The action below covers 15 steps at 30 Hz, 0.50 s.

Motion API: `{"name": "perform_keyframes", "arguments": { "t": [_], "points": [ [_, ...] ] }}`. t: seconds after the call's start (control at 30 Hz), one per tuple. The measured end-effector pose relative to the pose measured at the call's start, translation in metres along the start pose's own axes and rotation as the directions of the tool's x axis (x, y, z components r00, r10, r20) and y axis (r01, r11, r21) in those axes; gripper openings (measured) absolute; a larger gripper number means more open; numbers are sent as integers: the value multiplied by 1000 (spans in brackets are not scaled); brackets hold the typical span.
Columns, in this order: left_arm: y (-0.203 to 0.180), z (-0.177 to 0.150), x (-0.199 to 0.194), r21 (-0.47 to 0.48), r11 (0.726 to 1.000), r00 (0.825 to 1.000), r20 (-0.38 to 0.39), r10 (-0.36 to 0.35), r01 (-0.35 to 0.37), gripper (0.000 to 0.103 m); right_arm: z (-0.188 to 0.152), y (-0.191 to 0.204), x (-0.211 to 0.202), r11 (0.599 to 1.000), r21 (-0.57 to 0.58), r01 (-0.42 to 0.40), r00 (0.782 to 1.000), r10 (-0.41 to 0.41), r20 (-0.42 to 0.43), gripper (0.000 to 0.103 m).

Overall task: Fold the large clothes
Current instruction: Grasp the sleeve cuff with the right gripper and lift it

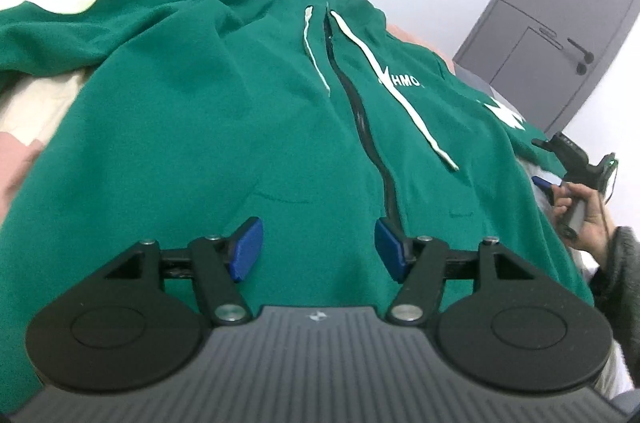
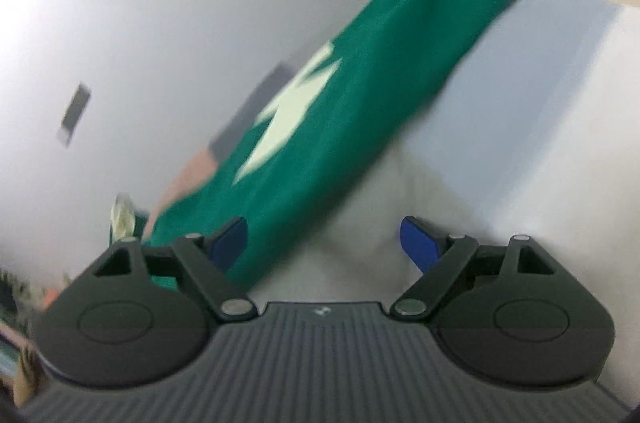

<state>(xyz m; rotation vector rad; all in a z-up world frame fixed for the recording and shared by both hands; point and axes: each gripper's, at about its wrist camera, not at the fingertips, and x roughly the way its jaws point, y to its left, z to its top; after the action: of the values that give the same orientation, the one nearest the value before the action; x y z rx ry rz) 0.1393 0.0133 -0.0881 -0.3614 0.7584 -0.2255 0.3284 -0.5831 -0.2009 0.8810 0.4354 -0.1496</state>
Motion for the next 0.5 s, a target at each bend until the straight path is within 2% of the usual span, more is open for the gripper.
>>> {"name": "perform_keyframes", "arguments": {
  "t": [0.13, 0.27, 0.33, 0.47, 0.5],
  "points": [
    [3, 7, 18, -13, 999, 999, -3, 34, -34, 68, 35, -9, 34, 999, -38, -10, 993, 14, 115, 84],
    [4, 14, 34, -29, 997, 997, 8, 76, -75, 67, 71, -18, 62, 995, -81, 57, 977, -39, 209, 70],
    [6, 21, 41, -45, 996, 997, 15, 76, -75, 67, 91, -31, 73, 994, -67, 91, 969, -72, 237, 56],
    [7, 31, 56, -62, 993, 995, 30, 100, -98, 67, 126, -57, 86, 995, -7, 103, 960, -97, 262, 38],
    [5, 32, 60, -44, 992, 992, 31, 122, -120, 67, 134, -56, 89, 991, -31, 131, 956, -118, 270, 28]
  ]
}}
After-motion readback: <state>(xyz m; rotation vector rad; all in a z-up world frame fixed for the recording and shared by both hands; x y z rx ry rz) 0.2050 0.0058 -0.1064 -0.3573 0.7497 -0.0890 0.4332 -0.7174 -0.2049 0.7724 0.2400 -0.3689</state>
